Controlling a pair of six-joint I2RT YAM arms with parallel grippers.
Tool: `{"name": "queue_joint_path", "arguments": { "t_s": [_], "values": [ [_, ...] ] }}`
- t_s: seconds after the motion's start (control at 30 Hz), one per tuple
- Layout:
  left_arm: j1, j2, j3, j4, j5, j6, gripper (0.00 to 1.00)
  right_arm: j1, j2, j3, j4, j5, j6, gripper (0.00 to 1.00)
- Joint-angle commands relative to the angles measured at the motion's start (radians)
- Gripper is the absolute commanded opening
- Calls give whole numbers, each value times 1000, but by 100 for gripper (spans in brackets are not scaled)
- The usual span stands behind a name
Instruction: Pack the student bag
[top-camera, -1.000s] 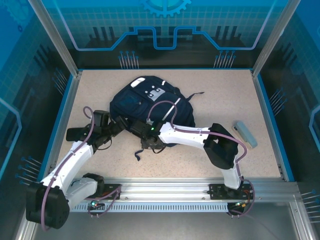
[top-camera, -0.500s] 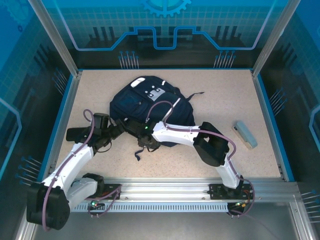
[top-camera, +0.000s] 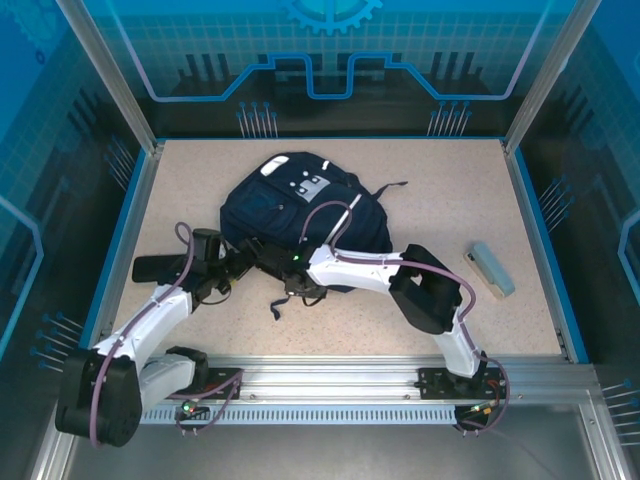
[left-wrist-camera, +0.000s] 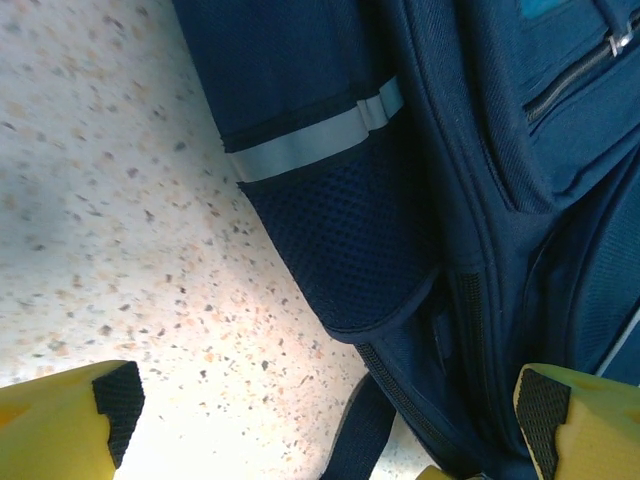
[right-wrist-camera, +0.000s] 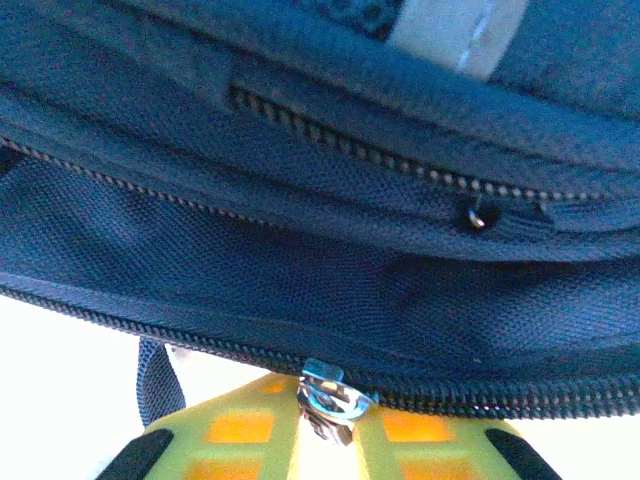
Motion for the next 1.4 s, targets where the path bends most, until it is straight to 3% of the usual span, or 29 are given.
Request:
{"name": "queue_joint_path", "arguments": {
  "t_s": [0.0,0.27,0.67,0.73,0.93,1.03,1.17,1.37],
  "values": [
    [9,39,-19,97,98,-27,96,6,-53,-23,-33,62,-22,14],
    [-18,152,-37,259,193,-58,83,1,-107,-78,103,-7,-196,8],
    [-101,289,-40,396,146,-124,55,-12,-181,-151,238,-88,-298,8],
    [-103,298,-43,402,133,-130,48,-14,-180,-151,230,-89,-298,8],
    [-103,286,-36,372,67,-112,15,-17,-210,-184,155,-12,-270,8],
    [-102,284,-24,331,25,-91,8,-21,-259,-231,114,46,-257,8],
    [-103,284,-12,305,-16,-71,0,-37,-343,-321,63,90,-237,8],
    [-101,301,15,293,-38,-55,0,-109,-468,-467,-8,123,-226,9]
  ]
}}
